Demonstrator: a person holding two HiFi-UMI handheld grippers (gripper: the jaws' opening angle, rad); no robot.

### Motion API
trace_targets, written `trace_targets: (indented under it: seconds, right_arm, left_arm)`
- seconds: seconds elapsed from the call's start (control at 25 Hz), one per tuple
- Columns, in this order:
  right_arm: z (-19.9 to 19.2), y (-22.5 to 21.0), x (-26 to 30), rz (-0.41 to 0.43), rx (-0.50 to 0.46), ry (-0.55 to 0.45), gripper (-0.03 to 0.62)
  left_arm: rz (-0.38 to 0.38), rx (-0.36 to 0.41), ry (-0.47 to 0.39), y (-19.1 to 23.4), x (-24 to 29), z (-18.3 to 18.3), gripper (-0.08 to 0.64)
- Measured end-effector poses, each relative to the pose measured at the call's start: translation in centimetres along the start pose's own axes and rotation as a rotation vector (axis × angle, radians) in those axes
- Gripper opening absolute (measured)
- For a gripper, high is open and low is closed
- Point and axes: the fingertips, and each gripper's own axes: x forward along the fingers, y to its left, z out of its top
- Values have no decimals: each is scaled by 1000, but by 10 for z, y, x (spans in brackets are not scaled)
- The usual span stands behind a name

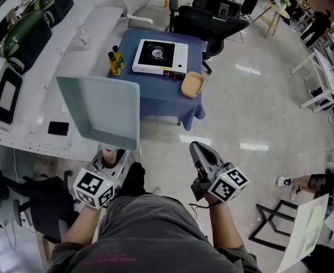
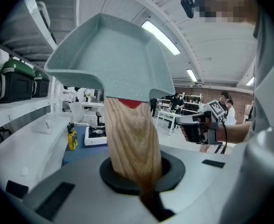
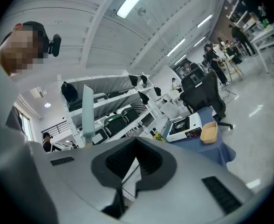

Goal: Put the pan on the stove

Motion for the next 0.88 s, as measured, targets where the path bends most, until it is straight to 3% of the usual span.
trace_targets:
  seconds: [0.88]
  right_arm:
    - [21,-49,211,-55,28,86,3]
  left_arm:
    - [-29,6,83,195,92,24,2]
